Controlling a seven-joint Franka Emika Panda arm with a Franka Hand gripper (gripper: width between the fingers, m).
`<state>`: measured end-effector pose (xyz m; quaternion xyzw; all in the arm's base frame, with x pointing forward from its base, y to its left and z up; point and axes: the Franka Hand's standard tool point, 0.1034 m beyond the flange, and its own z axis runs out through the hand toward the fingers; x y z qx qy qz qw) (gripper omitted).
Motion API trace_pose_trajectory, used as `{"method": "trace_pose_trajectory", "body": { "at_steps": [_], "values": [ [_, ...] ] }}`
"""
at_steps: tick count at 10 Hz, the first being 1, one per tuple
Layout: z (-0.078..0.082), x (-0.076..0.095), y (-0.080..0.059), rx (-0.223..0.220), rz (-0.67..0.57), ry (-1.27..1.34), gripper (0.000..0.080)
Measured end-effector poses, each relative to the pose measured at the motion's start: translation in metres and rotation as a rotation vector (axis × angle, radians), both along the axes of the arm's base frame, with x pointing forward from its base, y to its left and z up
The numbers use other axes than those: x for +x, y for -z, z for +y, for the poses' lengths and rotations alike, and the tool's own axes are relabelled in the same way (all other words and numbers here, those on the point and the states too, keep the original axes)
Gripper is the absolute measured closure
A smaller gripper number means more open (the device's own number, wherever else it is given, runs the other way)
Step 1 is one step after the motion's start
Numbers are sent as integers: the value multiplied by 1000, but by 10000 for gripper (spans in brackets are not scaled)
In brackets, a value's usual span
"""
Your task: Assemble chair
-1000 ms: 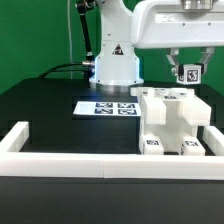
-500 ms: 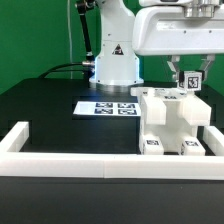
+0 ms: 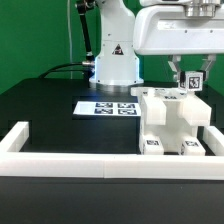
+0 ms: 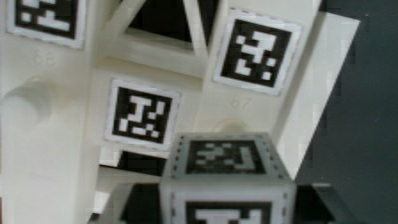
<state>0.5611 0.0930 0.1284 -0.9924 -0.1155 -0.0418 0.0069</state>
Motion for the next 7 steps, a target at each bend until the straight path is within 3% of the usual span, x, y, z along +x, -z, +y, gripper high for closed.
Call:
{"method": "trace_pose_trajectory", "body": {
  "at_steps": [7],
  "values": [
    [1, 3, 0, 0, -16, -2, 511]
  ]
}}
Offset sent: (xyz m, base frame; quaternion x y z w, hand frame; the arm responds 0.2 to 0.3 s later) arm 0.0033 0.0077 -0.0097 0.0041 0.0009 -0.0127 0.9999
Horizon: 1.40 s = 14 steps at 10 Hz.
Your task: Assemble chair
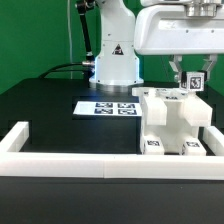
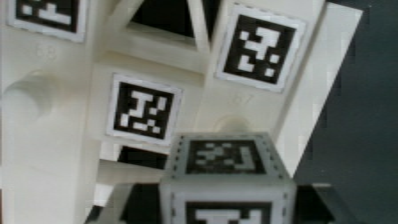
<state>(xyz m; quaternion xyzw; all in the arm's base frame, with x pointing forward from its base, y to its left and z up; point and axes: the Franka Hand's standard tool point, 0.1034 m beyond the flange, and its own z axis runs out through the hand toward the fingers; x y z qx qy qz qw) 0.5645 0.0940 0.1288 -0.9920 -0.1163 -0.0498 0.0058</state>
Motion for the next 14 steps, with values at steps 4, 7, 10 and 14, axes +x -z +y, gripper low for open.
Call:
{"method": "trace_pose_trajectory", "body": {
  "at_steps": [4, 7, 10, 14],
  "values": [
    [0, 0, 0, 0, 0, 1, 511],
    [5, 1, 0, 11, -25, 96, 511],
    [4, 3, 0, 12, -47, 105, 511],
    [4, 4, 0, 13, -67, 107, 511]
  ]
}}
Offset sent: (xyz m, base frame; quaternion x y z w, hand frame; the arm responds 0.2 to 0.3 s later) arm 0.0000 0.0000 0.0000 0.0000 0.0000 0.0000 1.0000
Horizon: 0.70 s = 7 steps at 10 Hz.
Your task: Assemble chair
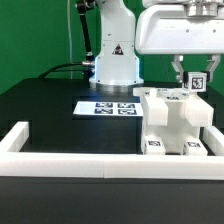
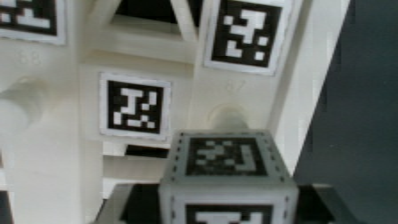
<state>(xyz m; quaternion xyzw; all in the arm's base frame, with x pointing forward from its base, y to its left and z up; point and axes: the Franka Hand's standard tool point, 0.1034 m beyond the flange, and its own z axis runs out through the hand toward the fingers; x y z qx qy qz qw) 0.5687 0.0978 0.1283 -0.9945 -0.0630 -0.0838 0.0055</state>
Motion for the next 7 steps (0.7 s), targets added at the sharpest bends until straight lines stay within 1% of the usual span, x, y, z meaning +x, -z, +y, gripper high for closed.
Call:
{"method": "trace_pose_trajectory", "body": {
  "at_steps": [4, 7],
  "values": [
    [0, 2, 0, 0, -29, 1, 511],
    [-1, -5, 0, 2, -24, 4, 511]
  ]
}}
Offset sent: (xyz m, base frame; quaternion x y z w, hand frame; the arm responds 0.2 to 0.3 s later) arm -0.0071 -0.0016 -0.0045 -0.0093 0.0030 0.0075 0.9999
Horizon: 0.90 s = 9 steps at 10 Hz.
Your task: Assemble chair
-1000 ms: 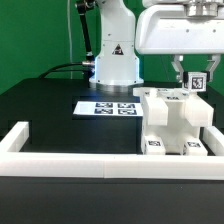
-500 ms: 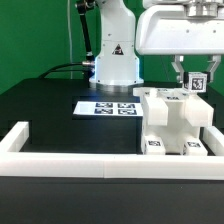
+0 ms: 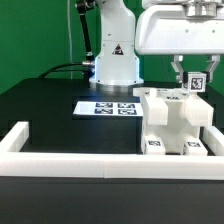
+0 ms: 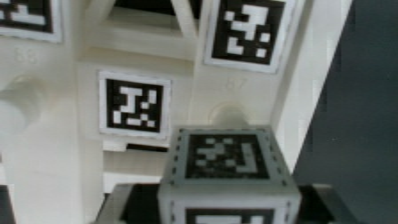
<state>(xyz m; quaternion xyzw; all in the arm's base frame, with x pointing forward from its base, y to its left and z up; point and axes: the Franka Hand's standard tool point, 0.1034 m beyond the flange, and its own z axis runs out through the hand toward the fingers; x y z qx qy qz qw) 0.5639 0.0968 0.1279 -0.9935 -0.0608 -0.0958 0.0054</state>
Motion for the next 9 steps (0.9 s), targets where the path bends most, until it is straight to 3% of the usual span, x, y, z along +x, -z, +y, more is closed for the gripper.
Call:
{"method": "trace_pose_trajectory", "body": {
  "at_steps": [9],
  "values": [
    [1, 9, -1, -3, -40, -2, 511]
  ]
}}
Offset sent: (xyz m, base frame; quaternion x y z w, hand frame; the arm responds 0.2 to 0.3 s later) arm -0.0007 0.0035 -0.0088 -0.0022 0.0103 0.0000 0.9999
